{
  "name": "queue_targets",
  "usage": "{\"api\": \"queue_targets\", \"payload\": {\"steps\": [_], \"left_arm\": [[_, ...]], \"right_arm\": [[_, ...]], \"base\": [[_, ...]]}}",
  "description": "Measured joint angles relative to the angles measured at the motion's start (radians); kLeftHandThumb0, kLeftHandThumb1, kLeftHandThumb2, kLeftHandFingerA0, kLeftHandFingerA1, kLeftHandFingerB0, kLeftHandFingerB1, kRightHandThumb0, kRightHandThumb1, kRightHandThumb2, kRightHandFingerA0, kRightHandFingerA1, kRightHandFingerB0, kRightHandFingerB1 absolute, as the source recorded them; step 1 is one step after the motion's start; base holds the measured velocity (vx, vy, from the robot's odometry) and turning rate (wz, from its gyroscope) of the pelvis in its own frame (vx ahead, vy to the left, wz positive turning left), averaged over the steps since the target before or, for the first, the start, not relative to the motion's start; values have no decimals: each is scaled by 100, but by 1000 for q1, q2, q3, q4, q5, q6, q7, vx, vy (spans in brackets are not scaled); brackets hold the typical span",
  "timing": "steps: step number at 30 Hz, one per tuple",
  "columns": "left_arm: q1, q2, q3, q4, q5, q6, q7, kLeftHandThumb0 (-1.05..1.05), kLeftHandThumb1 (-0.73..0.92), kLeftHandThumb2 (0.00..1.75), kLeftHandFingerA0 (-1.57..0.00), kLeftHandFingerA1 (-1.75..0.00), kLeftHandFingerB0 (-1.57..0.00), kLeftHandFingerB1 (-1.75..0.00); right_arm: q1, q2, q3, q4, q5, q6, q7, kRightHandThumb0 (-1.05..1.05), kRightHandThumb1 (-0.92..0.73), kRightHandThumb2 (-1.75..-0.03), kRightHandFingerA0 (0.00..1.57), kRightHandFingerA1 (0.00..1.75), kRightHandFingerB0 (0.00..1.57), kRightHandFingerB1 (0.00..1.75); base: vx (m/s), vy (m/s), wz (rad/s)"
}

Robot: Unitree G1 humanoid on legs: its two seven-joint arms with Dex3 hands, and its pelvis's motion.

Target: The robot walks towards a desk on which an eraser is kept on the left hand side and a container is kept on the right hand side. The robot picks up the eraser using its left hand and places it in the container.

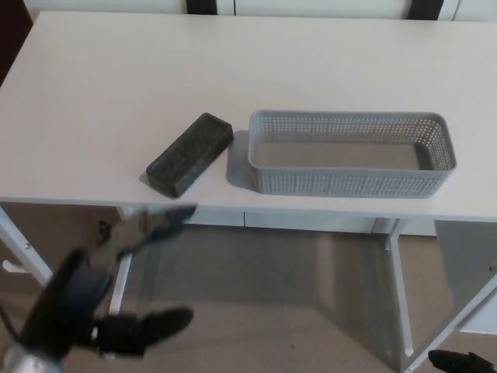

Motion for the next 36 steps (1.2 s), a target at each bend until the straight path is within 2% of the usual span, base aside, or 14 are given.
{"api": "queue_targets", "payload": {"steps": [1, 2, 4, 7, 9, 12, 13, 14, 21, 23, 27, 33, 36], "left_arm": [[-40, 1, 9, -29, 0, 10, -1, -40, 39, 98, 0, -51, -1, -51], [-64, 2, 14, -44, 1, 16, -2, -70, 48, 90, -1, -30, 0, -34], [-154, 6, 37, -94, 9, 43, -3, -65, 45, 87, 0, -24, -1, -32], [-265, 20, 62, -137, 31, 82, -6, -57, 36, 74, 0, -12, -3, -20], [-313, 28, 69, -146, 45, 106, -10, -43, 32, 70, 0, -20, -3, -25], [-371, 33, 70, -144, 69, 145, -13, -40, 31, 70, 0, -25, -3, -28], [-390, 34, 70, -142, 79, 158, -14, -39, 43, 54, -4, -26, -7, -24], [-403, 35, 69, -140, 85, 167, -15, -39, 30, 68, -1, -22, -4, -26], [-518, 35, 43, -78, 157, 256, -22, -51, 34, 69, 0, -14, -7, -18], [-544, 35, 28, -55, 176, 280, -25, -56, 37, 70, 0, -6, -5, -11], [-591, 33, -8, -6, 218, 331, -34, -55, 36, 70, 0, -6, -4, -12], [-657, 25, -74, 89, 279, 404, -47, -50, 34, 71, -1, -18, -3, -19], [-689, 16, -110, 160, 310, 444, -51, -50, 34, 70, 0, -13, -5, -16]], "right_arm": [[-1, 0, 0, 0, 0, 0, 0, -11, -35, -81, 50, 65, 21, 53], [-1, 0, 0, 0, 0, 0, 0, -11, -35, -81, 50, 65, 22, 53], [-3, 0, 0, 0, 0, 0, 0, -11, -34, -81, 50, 65, 22, 54], [-3, 0, 0, 0, 0, 0, 0, -9, -34, -81, 48, 64, 21, 53], [-3, 0, 0, 0, 0, 0, 0, -9, -35, -81, 45, 63, 21, 53], [-6, 0, 0, 0, 0, 0, 0, -10, -35, -81, 46, 63, 21, 53], [-7, 0, 1, 0, 0, 0, 0, -10, -35, -81, 47, 63, 21, 53], [-7, 0, 1, 0, 0, 0, 0, -11, -35, -81, 48, 64, 21, 53], [-13, 0, 1, 0, 0, 0, 0, -10, -35, -81, 47, 64, 20, 53], [-15, 1, 1, 0, 0, 0, 0, -9, -35, -81, 46, 64, 21, 53], [-19, 1, 1, 0, 0, 0, 0, -10, -36, -82, 46, 63, 20, 53], [-25, 1, 1, 0, 0, 1, 0, -10, -36, -82, 45, 63, 20, 52], [-26, 1, 2, 0, 0, 1, 0, -8, -36, -82, 45, 63, 20, 52]], "base": [[0, 0, 0], [0, 0, 0], [0, 0, 0], [0, 0, 0], [0, 0, 0], [0, 0, 0], [0, 0, 0], [0, 0, 0], [0, 0, 0], [0, 0, 0], [0, 0, 0], [0, 0, 0], [0, 0, 0]]}}
